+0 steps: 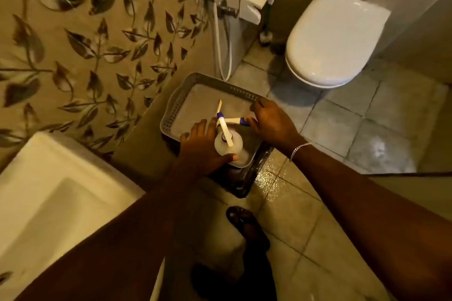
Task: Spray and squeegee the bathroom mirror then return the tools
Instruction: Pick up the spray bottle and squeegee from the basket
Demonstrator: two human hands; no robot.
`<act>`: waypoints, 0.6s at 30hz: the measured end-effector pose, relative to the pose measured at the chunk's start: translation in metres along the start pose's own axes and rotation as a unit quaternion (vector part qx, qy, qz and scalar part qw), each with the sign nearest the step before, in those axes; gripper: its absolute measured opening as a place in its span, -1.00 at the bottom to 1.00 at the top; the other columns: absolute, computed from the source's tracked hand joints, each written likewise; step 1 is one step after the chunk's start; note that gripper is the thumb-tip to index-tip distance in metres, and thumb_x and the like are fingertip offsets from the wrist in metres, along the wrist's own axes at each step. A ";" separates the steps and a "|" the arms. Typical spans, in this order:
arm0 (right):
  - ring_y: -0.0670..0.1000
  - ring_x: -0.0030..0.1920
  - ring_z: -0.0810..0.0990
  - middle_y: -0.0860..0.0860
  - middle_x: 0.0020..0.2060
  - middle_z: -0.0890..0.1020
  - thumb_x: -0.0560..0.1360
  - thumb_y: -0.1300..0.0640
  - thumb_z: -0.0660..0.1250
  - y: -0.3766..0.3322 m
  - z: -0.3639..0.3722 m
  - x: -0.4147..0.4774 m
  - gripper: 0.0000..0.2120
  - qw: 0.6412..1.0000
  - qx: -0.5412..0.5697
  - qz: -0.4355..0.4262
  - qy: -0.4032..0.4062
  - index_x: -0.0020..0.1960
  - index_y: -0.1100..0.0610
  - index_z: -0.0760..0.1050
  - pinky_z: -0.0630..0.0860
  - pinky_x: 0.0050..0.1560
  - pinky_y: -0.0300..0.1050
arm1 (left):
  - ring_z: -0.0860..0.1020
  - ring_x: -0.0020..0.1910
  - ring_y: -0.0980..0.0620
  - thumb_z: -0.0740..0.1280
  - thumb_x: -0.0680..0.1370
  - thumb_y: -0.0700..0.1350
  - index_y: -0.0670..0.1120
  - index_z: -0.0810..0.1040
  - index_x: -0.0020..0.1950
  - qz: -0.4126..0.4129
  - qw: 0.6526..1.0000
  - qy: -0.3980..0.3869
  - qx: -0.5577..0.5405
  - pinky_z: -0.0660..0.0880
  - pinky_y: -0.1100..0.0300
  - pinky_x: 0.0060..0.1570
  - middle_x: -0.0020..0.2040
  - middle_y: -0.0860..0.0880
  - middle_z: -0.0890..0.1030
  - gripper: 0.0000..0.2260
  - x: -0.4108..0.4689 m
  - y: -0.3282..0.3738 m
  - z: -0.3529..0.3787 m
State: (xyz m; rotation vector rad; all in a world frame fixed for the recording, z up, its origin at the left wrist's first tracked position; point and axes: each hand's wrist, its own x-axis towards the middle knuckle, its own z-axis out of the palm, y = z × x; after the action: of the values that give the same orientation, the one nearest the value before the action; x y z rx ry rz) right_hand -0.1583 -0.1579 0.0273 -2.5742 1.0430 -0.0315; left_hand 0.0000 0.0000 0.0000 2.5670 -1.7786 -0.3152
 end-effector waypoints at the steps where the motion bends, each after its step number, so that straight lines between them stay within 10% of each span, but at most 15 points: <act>1: 0.19 0.17 0.52 0.18 0.18 0.56 0.58 -0.01 0.29 0.002 0.010 0.004 -0.65 1.000 -0.006 0.000 -0.015 0.22 0.22 0.53 0.56 0.08 0.10 | 0.52 0.33 -0.18 0.25 0.22 0.63 -0.06 0.26 0.55 -0.010 1.000 -0.007 -0.025 0.54 -0.22 0.18 0.41 -0.15 0.50 0.10 0.003 -0.001 0.007; 9: 0.18 0.08 0.56 0.11 0.04 0.60 0.53 -0.18 0.28 0.013 0.069 0.034 -0.61 0.996 -0.060 0.002 -0.072 0.15 0.11 0.50 0.47 0.06 0.09 | 0.52 0.29 -0.10 0.42 0.33 0.45 -0.04 0.20 0.59 -0.061 0.952 0.047 -0.297 0.58 -0.15 0.17 0.38 -0.07 0.45 -0.01 0.028 0.011 0.052; 18: 0.15 -0.14 0.64 0.09 -0.05 0.62 0.52 -0.08 0.30 0.019 0.081 0.040 -0.71 0.994 -0.023 -0.010 -0.105 0.11 0.09 0.44 0.60 -0.21 0.03 | 0.62 0.06 -0.05 0.30 0.51 0.32 -0.23 0.46 0.34 -0.114 0.924 0.156 -0.331 0.43 0.30 0.08 0.09 -0.13 0.62 -0.32 0.048 0.045 0.050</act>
State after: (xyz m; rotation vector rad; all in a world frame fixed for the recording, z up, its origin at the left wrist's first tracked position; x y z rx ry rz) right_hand -0.1294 -0.1716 -0.0593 -2.5618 0.9503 0.2552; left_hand -0.0338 -0.0554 -0.0518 2.1649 -1.0278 -0.3974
